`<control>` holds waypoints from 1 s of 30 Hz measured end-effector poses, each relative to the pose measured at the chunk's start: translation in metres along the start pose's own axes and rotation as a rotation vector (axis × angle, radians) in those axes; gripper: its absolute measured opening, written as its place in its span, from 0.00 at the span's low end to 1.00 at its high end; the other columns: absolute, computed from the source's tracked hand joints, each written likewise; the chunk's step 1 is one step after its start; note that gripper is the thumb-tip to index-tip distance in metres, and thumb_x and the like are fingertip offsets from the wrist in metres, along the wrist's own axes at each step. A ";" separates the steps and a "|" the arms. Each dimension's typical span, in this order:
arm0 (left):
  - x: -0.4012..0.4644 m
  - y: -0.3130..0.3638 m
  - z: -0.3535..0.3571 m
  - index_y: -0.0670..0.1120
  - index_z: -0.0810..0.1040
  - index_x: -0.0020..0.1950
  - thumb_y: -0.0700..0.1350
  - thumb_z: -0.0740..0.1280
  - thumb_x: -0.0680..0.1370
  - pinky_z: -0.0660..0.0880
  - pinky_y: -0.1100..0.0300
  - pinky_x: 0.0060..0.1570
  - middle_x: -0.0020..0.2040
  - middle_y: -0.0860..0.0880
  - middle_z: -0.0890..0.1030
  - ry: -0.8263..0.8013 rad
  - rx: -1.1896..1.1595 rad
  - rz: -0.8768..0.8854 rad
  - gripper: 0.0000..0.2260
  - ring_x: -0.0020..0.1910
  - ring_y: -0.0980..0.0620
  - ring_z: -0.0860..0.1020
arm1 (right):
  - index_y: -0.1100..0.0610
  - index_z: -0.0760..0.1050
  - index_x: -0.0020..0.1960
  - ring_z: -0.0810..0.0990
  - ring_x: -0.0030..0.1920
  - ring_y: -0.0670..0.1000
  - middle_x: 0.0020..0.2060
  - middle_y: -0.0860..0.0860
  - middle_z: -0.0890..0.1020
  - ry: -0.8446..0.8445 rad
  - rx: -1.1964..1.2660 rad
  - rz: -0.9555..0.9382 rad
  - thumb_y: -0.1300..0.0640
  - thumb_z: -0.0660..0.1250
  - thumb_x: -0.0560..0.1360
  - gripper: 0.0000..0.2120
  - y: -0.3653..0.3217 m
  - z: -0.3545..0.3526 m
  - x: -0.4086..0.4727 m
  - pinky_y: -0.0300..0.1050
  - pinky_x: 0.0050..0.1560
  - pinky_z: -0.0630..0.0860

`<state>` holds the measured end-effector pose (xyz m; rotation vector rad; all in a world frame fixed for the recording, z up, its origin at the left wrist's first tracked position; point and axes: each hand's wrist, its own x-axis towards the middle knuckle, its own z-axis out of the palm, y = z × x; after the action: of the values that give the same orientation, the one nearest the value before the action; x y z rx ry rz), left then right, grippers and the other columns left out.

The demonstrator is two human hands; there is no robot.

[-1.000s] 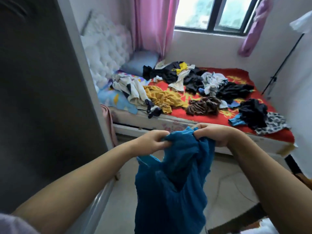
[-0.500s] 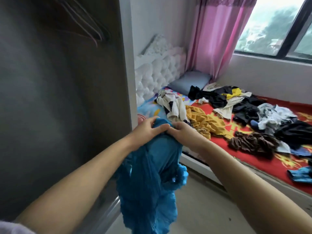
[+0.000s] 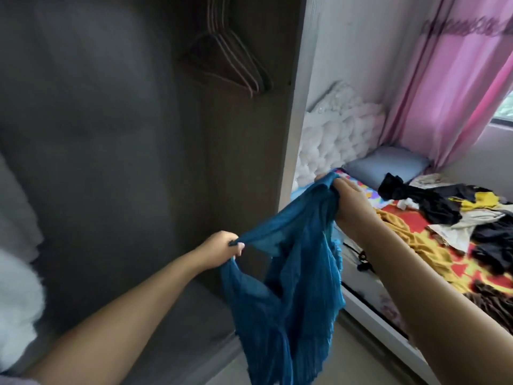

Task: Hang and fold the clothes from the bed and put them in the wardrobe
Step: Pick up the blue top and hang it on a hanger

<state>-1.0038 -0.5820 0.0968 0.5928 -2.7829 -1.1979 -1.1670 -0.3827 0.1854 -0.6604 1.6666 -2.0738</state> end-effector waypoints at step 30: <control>0.111 -0.007 -0.268 0.42 0.79 0.47 0.40 0.61 0.81 0.71 0.66 0.21 0.25 0.49 0.78 0.198 -1.002 -0.043 0.08 0.22 0.56 0.77 | 0.59 0.62 0.68 0.76 0.55 0.63 0.56 0.62 0.76 0.189 -1.584 -0.631 0.65 0.59 0.77 0.20 -0.087 0.233 0.326 0.53 0.43 0.70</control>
<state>-1.0507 -0.8121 0.2678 0.5886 -1.6648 -2.1114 -1.2953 -0.7363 0.3487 -1.5505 3.3478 -0.5606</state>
